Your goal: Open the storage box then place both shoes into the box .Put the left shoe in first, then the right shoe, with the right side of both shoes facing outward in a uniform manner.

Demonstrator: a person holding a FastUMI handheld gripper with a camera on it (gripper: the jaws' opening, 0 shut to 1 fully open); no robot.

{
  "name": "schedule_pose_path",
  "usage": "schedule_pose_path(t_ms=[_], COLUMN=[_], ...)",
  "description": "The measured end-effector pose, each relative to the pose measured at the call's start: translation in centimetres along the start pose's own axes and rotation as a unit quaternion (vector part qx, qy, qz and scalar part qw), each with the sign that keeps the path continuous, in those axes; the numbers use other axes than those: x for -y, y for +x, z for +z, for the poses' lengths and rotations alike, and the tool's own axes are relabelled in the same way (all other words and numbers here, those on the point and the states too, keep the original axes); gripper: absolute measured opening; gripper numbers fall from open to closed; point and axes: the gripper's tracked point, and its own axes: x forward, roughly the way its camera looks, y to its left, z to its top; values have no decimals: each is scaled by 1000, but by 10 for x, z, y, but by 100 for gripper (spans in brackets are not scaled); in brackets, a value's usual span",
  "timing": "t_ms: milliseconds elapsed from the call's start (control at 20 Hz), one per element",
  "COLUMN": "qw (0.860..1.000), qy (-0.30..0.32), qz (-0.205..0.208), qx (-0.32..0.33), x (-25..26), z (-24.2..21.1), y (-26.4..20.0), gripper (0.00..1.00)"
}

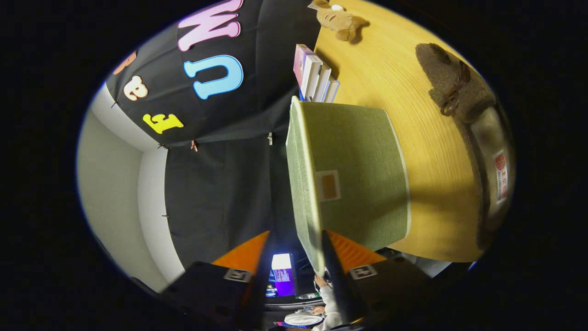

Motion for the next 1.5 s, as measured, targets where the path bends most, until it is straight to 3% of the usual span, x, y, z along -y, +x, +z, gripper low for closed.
schedule_pose_path(t_ms=[50, 150, 250, 450, 650, 1000, 1500], qw=[1000, 1000, 999, 998, 998, 994, 977], qy=[5, -6, -25, -40, -52, -100, -204], qz=[10, 2, -9, -54, -44, -38, -45], qx=[-7, -19, -20, -14, 5, -17, -36], x=[-8, -9, -7, 7, -22, -94, -176], z=[-5, -12, -14, -10, -8, -28, -63], y=[3, 10, 18, 19, 19, 47, 155], gripper=[51, 51, 31, 7, 5, 5, 6])
